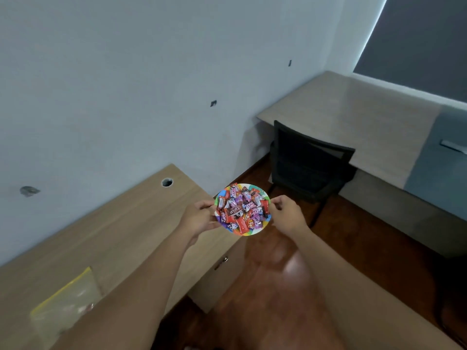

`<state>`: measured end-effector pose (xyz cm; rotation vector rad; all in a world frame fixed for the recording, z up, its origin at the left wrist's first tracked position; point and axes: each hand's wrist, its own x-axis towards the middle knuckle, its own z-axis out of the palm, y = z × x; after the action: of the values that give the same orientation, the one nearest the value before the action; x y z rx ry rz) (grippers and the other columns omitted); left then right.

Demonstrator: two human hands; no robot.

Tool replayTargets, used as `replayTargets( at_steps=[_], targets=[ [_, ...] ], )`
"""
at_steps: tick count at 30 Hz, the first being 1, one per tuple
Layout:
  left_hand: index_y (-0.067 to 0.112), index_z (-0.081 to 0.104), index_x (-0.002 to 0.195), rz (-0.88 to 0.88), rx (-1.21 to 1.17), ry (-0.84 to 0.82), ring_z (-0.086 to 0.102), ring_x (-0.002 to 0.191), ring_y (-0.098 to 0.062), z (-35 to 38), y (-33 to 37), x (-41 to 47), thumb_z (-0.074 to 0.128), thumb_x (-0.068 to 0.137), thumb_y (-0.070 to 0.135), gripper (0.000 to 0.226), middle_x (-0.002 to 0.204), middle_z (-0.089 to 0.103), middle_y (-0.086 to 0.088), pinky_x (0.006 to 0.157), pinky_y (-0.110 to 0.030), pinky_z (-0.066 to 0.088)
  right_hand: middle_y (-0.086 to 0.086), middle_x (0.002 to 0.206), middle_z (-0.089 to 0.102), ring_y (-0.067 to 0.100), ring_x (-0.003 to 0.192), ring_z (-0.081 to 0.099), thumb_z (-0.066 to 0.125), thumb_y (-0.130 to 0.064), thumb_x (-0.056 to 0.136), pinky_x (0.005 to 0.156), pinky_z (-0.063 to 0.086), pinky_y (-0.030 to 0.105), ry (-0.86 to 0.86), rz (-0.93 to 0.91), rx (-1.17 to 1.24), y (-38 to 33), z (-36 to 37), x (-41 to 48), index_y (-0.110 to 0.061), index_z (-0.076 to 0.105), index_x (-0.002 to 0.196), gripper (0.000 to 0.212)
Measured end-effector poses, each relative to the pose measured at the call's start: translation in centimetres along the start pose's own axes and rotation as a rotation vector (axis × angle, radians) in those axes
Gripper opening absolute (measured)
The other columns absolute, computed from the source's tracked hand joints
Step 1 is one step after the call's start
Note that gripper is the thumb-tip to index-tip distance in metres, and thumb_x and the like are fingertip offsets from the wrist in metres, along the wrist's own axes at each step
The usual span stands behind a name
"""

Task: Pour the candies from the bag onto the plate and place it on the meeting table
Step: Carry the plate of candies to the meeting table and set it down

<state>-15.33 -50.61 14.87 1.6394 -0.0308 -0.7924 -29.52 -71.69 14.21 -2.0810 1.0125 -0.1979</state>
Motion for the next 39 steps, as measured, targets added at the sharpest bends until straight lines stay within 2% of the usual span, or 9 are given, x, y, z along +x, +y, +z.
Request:
replayTargets(
  at_steps=[1,4,8,12,14,18,23,31,39],
  targets=[
    [0.007,0.071,0.111,-0.005,0.013,-0.015,0.077,0.080,-0.023,1.6,-0.3,-0.6,0.060,0.108,0.009,0.011,0.108,0.079,-0.016,0.062,-0.027,0.067,-0.005,0.107,0.074,0.009,0.085,0.074,0.062,-0.037,0.106,0.068,0.065,0.032,0.010,0.011,0.009,1.2,-1.3,-0.5,-0.021,0.068,0.117,0.020],
    [0.007,0.070,0.117,-0.019,0.059,-0.043,0.080,0.086,-0.021,6.5,-1.1,-2.6,0.061,0.109,0.015,0.015,0.112,0.081,-0.015,0.069,-0.030,0.067,-0.003,0.105,0.076,0.009,0.083,0.075,0.062,-0.037,0.107,0.071,0.068,0.037,0.048,0.049,0.051,5.0,-5.0,-2.1,-0.020,0.069,0.115,0.021],
    [0.010,0.069,0.116,-0.023,0.080,-0.094,0.081,0.086,-0.018,13.1,-1.9,-5.2,0.061,0.110,0.016,0.012,0.107,0.081,-0.012,0.061,-0.025,0.066,-0.003,0.101,0.076,0.008,0.078,0.073,0.060,-0.035,0.108,0.060,0.059,0.029,0.088,0.094,0.079,10.1,-10.1,-4.5,-0.019,0.069,0.114,0.020],
    [0.008,0.070,0.125,-0.022,0.123,-0.164,0.083,0.097,-0.023,18.8,-2.9,-6.8,0.061,0.109,0.018,0.020,0.110,0.084,-0.013,0.072,-0.030,0.068,-0.004,0.098,0.075,0.010,0.077,0.074,0.060,-0.036,0.108,0.062,0.063,0.033,0.131,0.142,0.124,14.6,-14.7,-6.4,-0.020,0.068,0.111,0.018],
    [0.009,0.070,0.127,-0.023,0.144,-0.188,0.083,0.099,-0.023,21.5,-3.1,-7.4,0.061,0.109,0.018,0.022,0.111,0.084,-0.012,0.072,-0.031,0.068,-0.002,0.100,0.077,0.009,0.078,0.074,0.060,-0.035,0.107,0.062,0.062,0.032,0.157,0.163,0.149,16.6,-16.8,-7.3,-0.020,0.068,0.110,0.018],
    [0.008,0.070,0.128,-0.014,0.187,-0.256,0.083,0.101,-0.024,26.7,-3.0,-8.6,0.061,0.110,0.018,0.023,0.113,0.083,-0.012,0.072,-0.031,0.069,-0.005,0.095,0.077,0.012,0.074,0.075,0.062,-0.035,0.105,0.073,0.067,0.047,0.211,0.196,0.188,20.4,-20.9,-8.7,-0.022,0.069,0.106,0.015],
    [0.006,0.069,0.127,-0.005,0.232,-0.346,0.081,0.099,-0.023,33.1,-2.7,-9.4,0.059,0.110,0.015,0.021,0.114,0.081,-0.014,0.067,-0.028,0.068,-0.003,0.096,0.079,0.016,0.080,0.078,0.064,-0.036,0.101,0.076,0.068,0.048,0.286,0.244,0.234,24.9,-25.1,-9.7,-0.024,0.069,0.101,0.014],
    [0.006,0.069,0.128,-0.003,0.301,-0.490,0.080,0.100,-0.022,44.8,-2.2,-8.3,0.061,0.109,0.015,0.023,0.114,0.081,-0.013,0.071,-0.031,0.068,-0.004,0.099,0.079,0.014,0.089,0.077,0.067,-0.034,0.101,0.078,0.067,0.042,0.406,0.363,0.229,31.9,-32.1,-8.9,-0.021,0.070,0.105,0.014],
    [0.011,0.068,0.125,-0.011,0.354,-0.575,0.081,0.100,-0.025,56.4,-0.7,-3.4,0.060,0.110,0.016,0.018,0.114,0.082,-0.013,0.075,-0.034,0.068,-0.006,0.095,0.078,0.013,0.088,0.078,0.066,-0.037,0.102,0.079,0.069,0.048,0.472,0.439,0.244,37.9,-38.4,-3.3,-0.024,0.069,0.104,0.014]
  ],
)
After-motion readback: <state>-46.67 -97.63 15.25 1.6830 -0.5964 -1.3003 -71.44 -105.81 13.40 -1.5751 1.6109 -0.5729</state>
